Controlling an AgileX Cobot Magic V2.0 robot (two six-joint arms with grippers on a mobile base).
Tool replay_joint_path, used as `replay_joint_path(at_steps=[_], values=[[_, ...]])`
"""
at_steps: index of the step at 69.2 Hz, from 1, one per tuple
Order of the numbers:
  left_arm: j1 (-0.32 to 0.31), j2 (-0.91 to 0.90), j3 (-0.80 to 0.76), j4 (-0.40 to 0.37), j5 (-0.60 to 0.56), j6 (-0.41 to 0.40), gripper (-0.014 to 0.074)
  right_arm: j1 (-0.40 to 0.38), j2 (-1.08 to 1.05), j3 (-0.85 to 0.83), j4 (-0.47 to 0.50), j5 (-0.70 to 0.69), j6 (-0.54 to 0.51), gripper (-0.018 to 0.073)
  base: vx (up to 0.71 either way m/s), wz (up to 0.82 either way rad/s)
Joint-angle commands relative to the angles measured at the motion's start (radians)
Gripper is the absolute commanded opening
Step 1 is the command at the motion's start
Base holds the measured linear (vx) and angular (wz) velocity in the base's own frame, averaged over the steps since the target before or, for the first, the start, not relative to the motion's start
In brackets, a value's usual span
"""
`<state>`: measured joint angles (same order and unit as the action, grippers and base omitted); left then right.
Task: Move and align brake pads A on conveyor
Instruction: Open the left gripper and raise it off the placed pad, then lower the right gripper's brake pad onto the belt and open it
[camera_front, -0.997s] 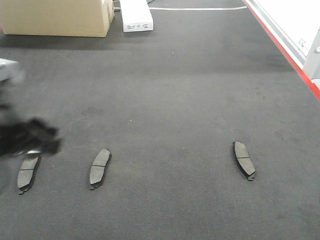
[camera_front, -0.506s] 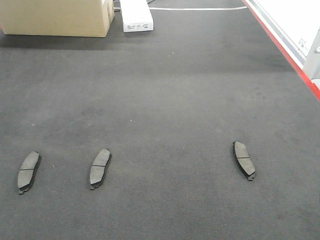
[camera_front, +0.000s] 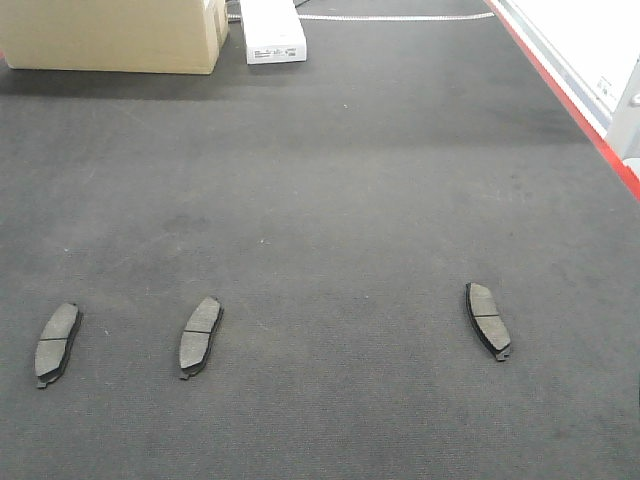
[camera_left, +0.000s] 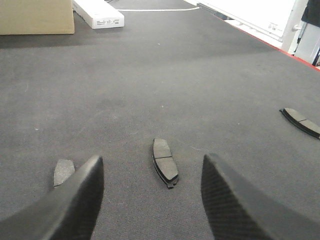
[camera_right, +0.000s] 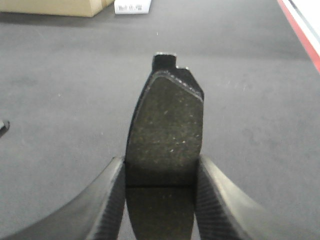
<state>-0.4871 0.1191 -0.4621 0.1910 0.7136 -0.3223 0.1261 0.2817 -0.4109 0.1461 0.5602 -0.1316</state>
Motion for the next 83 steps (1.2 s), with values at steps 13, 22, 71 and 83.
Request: replay_joint_path(at_steps=[13, 22, 71, 83], values=[[-0.005, 0.014, -0.022, 0.009, -0.063, 0.0, 0.0423, -0.003, 0.322, -0.157, -0.004, -0.041, -0.002, 0.0009, 0.0, 0.0], [-0.005, 0.014, -0.022, 0.009, -0.063, 0.0, 0.0423, -0.003, 0.534, -0.302, -0.004, 0.029, 0.054, 0.0015, 0.0, 0.0], [-0.005, 0.014, -0.022, 0.009, -0.063, 0.0, 0.0423, 0.213, 1.368, -0.777, -0.038, 0.231, 0.297, 0.0034, 0.0, 0.0], [-0.005, 0.014, -0.022, 0.009, -0.063, 0.0, 0.0423, 0.302, 1.503, -0.913, -0.039, 0.256, 0.387, 0.0046, 0.0, 0.0]])
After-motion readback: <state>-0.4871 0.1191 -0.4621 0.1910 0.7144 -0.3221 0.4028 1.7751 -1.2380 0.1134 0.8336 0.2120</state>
